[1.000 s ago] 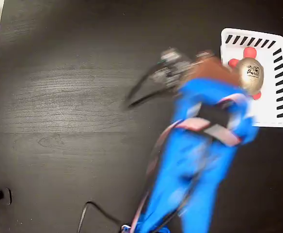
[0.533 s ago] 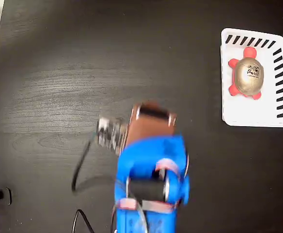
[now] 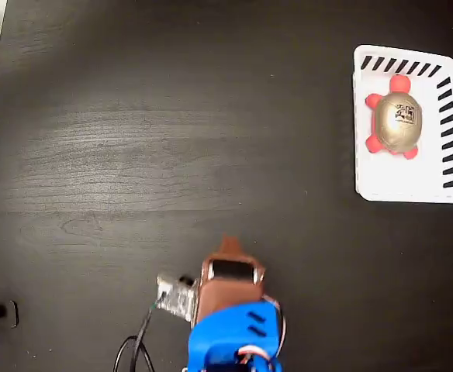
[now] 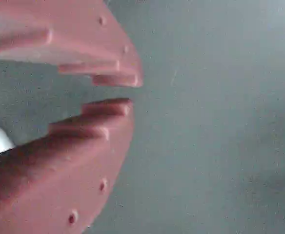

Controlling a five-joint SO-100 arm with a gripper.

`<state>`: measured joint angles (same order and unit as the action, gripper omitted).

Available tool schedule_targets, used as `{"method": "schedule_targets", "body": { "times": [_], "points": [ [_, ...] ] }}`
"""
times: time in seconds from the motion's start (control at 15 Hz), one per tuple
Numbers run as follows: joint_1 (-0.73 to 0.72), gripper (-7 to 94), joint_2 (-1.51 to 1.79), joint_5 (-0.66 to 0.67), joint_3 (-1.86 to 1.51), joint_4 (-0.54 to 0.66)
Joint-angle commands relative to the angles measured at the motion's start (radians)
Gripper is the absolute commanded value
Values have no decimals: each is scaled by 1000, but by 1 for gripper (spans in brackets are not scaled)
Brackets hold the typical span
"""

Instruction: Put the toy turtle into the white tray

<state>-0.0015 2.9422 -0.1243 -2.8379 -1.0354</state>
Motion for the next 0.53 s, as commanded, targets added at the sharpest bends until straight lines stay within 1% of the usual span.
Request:
{"method": "schedule_targets", "body": {
  "times": [0.0, 0.2, 0.33, 0.47],
  "points": [
    [-18, 0, 239, -6, -61, -71],
    [3, 0, 314, -11, -64, -163],
    [-14, 0, 376, -11, -64, -252],
    [-20, 0, 423, -8, -64, -316]
  ]
}}
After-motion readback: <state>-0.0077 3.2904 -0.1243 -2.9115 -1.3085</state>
